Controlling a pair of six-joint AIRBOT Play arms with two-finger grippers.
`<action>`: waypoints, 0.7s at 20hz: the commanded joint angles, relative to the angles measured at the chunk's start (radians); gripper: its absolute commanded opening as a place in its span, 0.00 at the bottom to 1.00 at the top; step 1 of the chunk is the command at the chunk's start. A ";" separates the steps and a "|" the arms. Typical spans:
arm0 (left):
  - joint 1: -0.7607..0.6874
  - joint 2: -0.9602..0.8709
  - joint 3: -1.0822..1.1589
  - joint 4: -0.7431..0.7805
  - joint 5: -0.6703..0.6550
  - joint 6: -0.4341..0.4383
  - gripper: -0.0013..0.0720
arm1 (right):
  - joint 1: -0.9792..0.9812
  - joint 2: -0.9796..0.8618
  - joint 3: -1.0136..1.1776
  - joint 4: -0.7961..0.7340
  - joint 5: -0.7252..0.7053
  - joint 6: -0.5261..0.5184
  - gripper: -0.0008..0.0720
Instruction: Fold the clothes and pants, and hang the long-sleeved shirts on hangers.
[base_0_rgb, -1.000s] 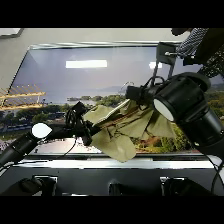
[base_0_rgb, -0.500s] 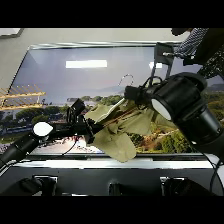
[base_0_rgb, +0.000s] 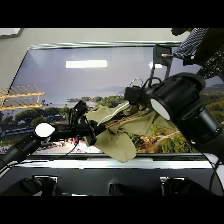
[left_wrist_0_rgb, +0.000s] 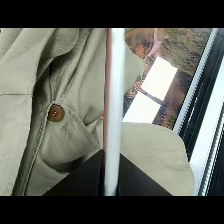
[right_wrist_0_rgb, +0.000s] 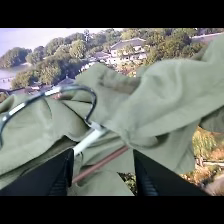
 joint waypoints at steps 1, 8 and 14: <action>-0.002 0.000 0.001 0.000 0.001 0.001 0.06 | 0.000 0.018 0.000 -0.004 0.058 -0.037 0.62; -0.002 0.000 0.001 0.000 0.001 0.001 0.06 | -0.012 0.163 0.000 -0.233 0.177 0.085 0.62; -0.002 0.000 0.001 0.000 0.001 0.001 0.06 | -0.506 0.183 0.000 0.331 0.058 -0.560 0.67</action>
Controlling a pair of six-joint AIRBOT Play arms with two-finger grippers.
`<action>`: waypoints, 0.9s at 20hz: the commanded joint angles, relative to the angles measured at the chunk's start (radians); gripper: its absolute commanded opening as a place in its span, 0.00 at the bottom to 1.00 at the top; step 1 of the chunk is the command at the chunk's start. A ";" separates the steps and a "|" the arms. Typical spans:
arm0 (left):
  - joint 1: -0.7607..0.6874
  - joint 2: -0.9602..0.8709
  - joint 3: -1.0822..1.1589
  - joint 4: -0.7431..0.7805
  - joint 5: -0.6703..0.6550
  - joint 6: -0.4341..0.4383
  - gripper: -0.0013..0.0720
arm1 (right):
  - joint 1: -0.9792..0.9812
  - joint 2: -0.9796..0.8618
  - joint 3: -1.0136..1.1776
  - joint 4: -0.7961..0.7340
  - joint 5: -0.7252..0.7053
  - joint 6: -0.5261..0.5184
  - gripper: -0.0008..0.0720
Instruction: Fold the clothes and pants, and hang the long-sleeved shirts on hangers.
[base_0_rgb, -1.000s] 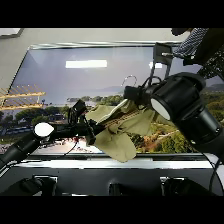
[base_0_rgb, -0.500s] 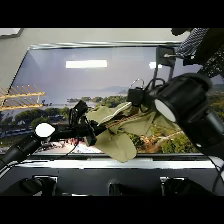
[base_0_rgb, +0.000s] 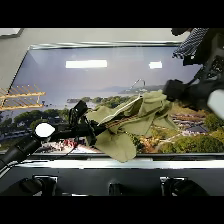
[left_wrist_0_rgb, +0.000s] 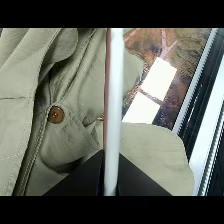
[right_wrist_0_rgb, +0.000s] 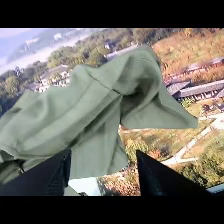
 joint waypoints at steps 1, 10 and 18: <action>-0.001 0.000 0.001 0.000 0.000 0.000 0.06 | -0.260 0.011 0.000 0.338 -0.098 -0.613 0.67; -0.001 0.000 0.001 0.000 0.000 0.008 0.06 | -0.282 -0.152 -0.004 0.593 -0.056 -1.685 0.70; 0.000 0.000 0.001 0.001 0.000 0.008 0.06 | -0.281 -0.254 -0.004 0.616 -0.079 -1.897 0.70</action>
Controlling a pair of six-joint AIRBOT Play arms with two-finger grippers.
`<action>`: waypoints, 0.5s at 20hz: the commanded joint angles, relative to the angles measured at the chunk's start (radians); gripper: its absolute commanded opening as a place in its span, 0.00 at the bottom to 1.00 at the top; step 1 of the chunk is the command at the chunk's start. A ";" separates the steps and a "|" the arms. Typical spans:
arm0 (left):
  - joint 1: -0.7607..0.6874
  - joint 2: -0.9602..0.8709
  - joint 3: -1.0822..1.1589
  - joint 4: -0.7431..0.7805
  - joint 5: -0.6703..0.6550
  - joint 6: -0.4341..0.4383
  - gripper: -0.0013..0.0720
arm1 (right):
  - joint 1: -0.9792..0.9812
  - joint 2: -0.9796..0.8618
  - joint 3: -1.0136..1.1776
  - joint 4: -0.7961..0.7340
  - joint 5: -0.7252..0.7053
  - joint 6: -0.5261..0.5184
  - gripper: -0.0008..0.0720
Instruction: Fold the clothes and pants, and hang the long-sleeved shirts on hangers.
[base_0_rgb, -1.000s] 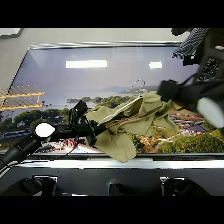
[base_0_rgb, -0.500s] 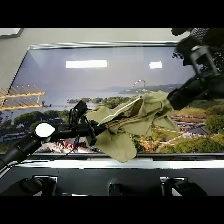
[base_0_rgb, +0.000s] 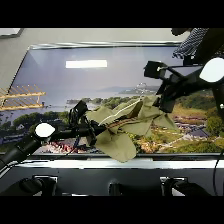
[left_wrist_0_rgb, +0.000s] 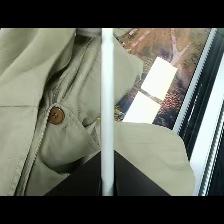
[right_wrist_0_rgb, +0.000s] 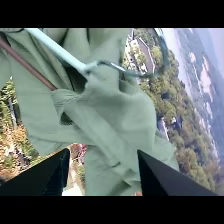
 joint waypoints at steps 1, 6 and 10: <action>0.000 0.000 0.001 0.000 0.001 0.001 0.06 | 0.000 -0.035 0.000 0.044 -0.028 -0.111 0.70; 0.000 0.000 0.001 0.000 0.000 0.001 0.06 | -0.001 -0.073 0.000 0.054 -0.032 -0.111 0.70; 0.000 0.000 0.001 0.000 0.000 0.008 0.06 | -0.001 -0.117 0.000 0.081 -0.046 -0.111 0.70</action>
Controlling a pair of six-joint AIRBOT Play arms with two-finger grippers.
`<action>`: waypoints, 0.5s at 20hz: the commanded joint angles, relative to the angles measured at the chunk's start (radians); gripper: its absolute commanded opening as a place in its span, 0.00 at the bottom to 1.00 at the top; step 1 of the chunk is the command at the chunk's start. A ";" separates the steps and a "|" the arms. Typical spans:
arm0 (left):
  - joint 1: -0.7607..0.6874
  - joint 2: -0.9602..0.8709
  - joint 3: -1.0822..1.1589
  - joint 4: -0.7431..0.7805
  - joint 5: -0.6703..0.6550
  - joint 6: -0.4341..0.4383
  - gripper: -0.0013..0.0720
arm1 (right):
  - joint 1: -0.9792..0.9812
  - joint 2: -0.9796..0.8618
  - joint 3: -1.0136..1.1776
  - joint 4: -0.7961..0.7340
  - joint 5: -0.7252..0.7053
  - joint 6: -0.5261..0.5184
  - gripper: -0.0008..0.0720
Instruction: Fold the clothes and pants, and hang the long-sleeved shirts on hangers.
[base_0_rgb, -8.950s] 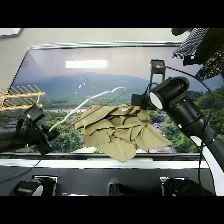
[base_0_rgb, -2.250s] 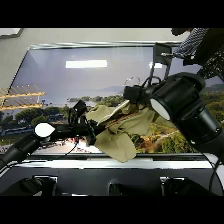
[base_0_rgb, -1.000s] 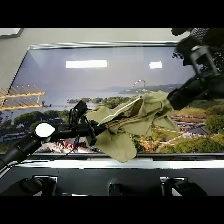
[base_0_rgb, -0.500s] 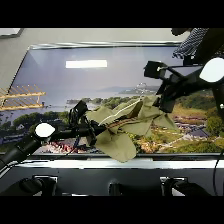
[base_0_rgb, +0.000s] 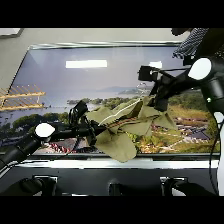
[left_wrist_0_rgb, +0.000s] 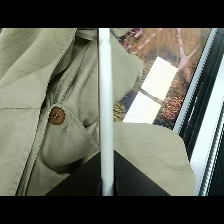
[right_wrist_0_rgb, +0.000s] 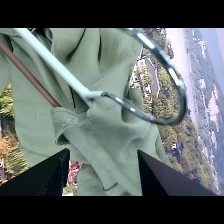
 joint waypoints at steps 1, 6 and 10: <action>0.000 0.000 0.001 0.000 0.000 0.007 0.06 | 0.000 -0.036 0.000 0.023 -0.016 -0.006 0.70; 0.000 0.000 0.001 0.000 0.000 0.007 0.06 | 0.000 -0.045 0.000 0.042 -0.091 -0.035 0.70; 0.000 0.000 0.001 0.000 0.000 0.007 0.06 | 0.000 -0.056 -0.001 0.046 -0.081 -0.057 0.69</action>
